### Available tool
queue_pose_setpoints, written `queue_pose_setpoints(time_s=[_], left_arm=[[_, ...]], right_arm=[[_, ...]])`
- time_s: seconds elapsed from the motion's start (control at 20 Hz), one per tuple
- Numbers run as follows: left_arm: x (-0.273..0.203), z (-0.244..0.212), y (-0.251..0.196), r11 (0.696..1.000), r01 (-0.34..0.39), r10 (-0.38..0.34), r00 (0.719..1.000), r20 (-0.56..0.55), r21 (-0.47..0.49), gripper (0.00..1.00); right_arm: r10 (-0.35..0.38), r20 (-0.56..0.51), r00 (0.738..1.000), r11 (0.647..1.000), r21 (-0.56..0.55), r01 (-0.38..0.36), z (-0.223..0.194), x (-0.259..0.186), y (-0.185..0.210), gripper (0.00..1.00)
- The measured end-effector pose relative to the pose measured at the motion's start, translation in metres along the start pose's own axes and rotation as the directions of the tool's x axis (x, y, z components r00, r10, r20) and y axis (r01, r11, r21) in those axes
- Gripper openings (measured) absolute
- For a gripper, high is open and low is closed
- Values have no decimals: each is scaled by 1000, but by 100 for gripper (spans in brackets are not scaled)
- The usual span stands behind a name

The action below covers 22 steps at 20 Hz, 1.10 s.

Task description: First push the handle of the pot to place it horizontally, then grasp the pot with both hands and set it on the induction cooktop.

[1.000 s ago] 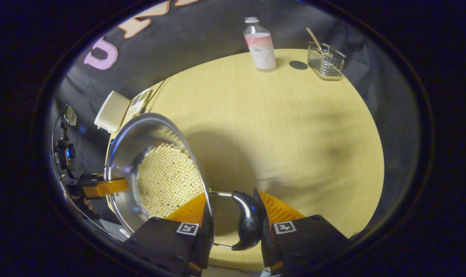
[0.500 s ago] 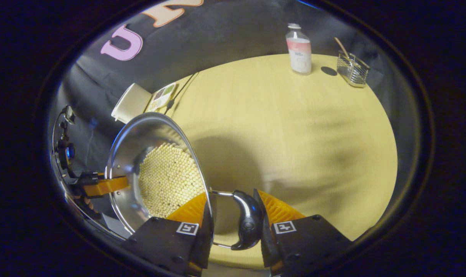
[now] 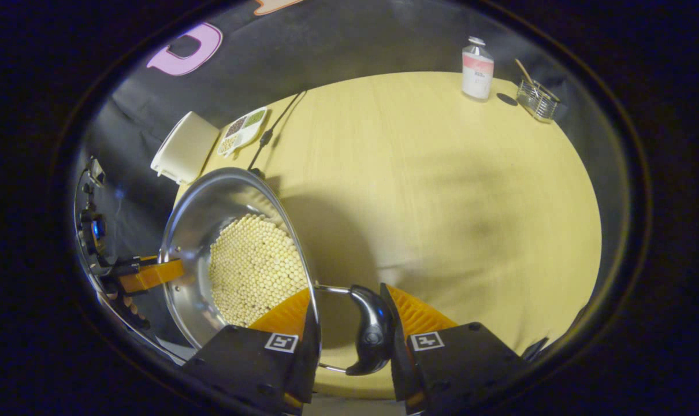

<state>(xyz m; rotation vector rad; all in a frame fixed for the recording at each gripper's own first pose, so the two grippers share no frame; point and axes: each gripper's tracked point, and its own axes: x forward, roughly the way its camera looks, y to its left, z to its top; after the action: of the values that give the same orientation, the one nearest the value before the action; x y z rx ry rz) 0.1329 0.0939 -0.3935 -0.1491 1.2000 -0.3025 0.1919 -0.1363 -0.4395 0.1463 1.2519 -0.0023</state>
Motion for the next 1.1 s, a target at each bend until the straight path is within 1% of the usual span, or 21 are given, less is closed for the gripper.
queue_pose_setpoints(time_s=[0.15, 0.35, 0.4, 0.5, 0.8, 0.85, 1.0, 1.05, 1.1], left_arm=[[-1, 15, 32, 998, 10, -11, 1000, 22, 57, 60], [-2, 25, 75, 994, -13, 4, 997, 79, 113, 60], [-3, 27, 83, 993, -14, 4, 996, 92, 118, 60], [-4, 31, 97, 993, -17, 4, 994, 111, 117, 60], [-8, 40, 125, 987, -57, 35, 989, 145, 150, 60], [-7, 40, 125, 987, -58, 36, 989, 146, 148, 60], [-5, 41, 127, 987, -65, 42, 988, 151, 148, 60], [-5, 40, 129, 987, -73, 51, 987, 150, 142, 61], [-5, 38, 130, 987, -86, 66, 987, 146, 133, 64]], right_arm=[[-29, 13, 999, 999, 36, 29, 8, -14, -6, 55], [-57, 15, 998, 997, 51, 56, 3, -20, -8, 56], [-64, 19, 998, 997, 52, 63, 2, -22, -7, 49], [-70, 28, 997, 996, 55, 69, 5, -24, -7, 50], [-68, 21, 997, 996, 62, 67, 12, -32, -20, 49], [-69, 24, 997, 996, 58, 68, 7, -27, -14, 49], [-62, 25, 998, 996, 59, 61, 9, -25, -10, 49], [-62, 25, 998, 997, 56, 61, 7, -26, -10, 49], [-80, 34, 996, 995, 54, 78, 8, -28, -12, 65]])
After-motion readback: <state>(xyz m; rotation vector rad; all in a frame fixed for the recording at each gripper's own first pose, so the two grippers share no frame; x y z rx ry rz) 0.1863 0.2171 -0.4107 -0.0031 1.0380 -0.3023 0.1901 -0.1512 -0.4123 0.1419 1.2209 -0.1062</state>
